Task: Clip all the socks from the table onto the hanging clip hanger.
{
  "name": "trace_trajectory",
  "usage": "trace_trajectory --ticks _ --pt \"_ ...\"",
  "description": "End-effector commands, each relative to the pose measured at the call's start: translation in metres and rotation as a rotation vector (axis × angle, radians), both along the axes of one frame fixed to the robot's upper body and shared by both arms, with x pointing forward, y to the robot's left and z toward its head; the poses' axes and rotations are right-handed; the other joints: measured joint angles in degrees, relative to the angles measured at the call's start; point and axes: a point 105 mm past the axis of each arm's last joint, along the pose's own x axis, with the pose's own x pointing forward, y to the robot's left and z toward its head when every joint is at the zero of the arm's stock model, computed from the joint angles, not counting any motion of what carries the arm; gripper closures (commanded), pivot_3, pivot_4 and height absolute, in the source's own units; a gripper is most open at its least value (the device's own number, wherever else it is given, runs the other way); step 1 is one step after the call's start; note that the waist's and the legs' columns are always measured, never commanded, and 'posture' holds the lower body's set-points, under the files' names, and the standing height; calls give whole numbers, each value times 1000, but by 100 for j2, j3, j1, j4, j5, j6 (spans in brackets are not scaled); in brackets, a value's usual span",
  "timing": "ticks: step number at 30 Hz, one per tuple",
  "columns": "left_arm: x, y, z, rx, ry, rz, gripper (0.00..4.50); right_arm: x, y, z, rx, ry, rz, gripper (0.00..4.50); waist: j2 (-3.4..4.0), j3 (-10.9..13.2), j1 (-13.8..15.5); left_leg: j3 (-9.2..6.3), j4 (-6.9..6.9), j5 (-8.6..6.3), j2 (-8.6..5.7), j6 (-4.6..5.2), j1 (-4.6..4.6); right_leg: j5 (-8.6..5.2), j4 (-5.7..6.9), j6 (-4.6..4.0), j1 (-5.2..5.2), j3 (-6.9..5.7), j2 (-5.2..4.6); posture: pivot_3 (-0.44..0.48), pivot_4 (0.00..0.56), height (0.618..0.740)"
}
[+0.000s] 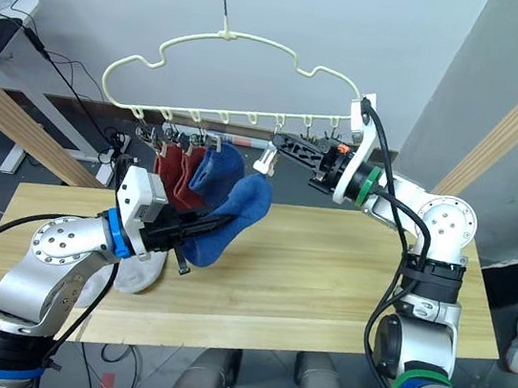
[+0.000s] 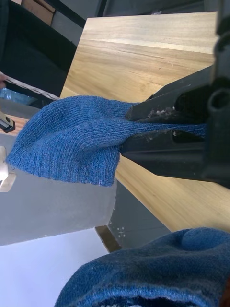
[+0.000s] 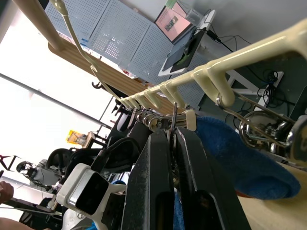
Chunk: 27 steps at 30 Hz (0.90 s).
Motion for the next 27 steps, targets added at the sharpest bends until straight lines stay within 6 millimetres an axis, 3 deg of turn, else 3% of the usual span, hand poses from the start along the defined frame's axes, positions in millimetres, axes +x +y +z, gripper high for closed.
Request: trace_trajectory --ticks 1,9,27 --pt "3 -2 16 -40 -69 3 4486 -11 4 11 30 -46 51 4500 0 0 2 -1 0 0 0 0 0 0 0 0 0 -1 0 30 366 740" --pt "-5 -3 15 -32 -65 -30 4486 -7 2 9 21 -45 27 4500 0 0 -11 2 -2 0 0 0 0 0 -3 0 -1 2 0 30 366 740" --pt "5 -8 25 -64 -103 -11 4486 -15 7 6 10 -44 67 4500 0 0 -7 0 -1 0 0 1 0 0 0 0 0 1 1 33 370 740"
